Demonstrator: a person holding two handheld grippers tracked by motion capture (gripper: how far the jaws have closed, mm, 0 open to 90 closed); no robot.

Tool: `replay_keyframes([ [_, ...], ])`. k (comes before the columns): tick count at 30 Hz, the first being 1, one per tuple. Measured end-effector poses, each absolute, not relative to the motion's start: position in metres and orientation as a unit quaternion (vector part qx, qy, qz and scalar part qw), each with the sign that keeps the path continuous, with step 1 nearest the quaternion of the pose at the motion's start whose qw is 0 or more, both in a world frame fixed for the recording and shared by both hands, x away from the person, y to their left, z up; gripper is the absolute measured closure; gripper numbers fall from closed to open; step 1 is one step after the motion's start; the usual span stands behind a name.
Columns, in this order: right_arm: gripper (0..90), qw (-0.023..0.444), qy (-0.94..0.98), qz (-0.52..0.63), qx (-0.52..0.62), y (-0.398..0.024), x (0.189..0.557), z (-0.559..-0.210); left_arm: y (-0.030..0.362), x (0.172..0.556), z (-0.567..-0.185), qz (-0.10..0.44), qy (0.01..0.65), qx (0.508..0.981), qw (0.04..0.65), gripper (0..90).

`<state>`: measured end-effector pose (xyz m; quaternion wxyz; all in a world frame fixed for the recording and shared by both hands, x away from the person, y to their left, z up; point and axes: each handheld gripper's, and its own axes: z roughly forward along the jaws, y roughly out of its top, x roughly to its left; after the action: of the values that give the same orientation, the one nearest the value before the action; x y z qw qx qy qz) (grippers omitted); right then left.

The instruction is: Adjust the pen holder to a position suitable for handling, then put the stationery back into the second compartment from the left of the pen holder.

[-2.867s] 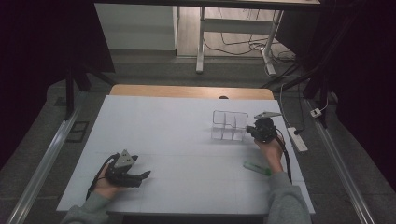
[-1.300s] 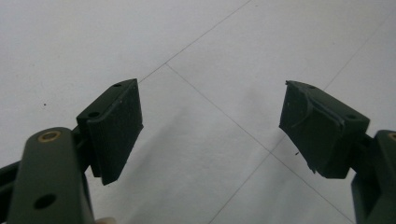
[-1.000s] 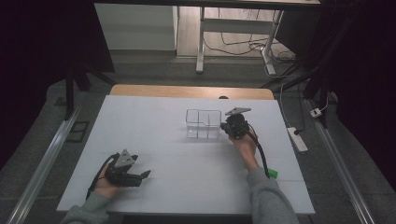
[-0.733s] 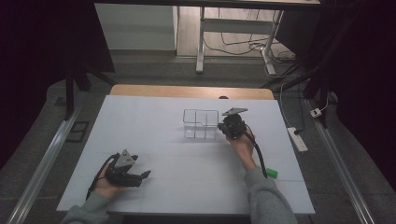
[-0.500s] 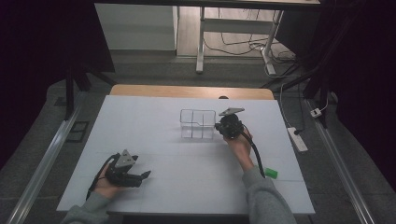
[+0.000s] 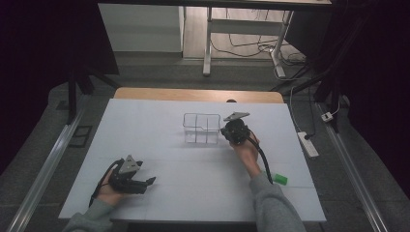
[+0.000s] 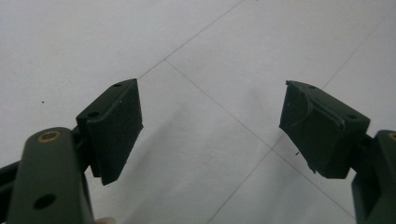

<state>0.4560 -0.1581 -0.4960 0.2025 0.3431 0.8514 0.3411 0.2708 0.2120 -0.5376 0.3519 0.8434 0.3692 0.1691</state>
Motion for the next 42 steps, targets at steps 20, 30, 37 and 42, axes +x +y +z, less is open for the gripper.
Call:
replay_keyframes([
  [20,62.8,0.167,0.843,0.380,0.341,-0.214,0.423,-0.472,0.215,0.274,-0.537,0.168,0.374,0.839,0.359,21.2],
  [30,48.4,0.170,0.846,0.382,0.331,-0.234,0.404,-0.465,0.215,0.275,-0.536,0.165,0.377,0.838,0.359,21.2],
  [37,45.4,0.161,0.840,0.398,0.333,-0.247,0.391,-0.462,0.217,0.275,-0.534,0.163,0.379,0.835,0.364,21.2],
  [42,44.8,0.166,0.849,0.374,0.335,-0.256,0.381,-0.465,0.216,0.276,-0.535,0.158,0.379,0.836,0.365,21.1],
])
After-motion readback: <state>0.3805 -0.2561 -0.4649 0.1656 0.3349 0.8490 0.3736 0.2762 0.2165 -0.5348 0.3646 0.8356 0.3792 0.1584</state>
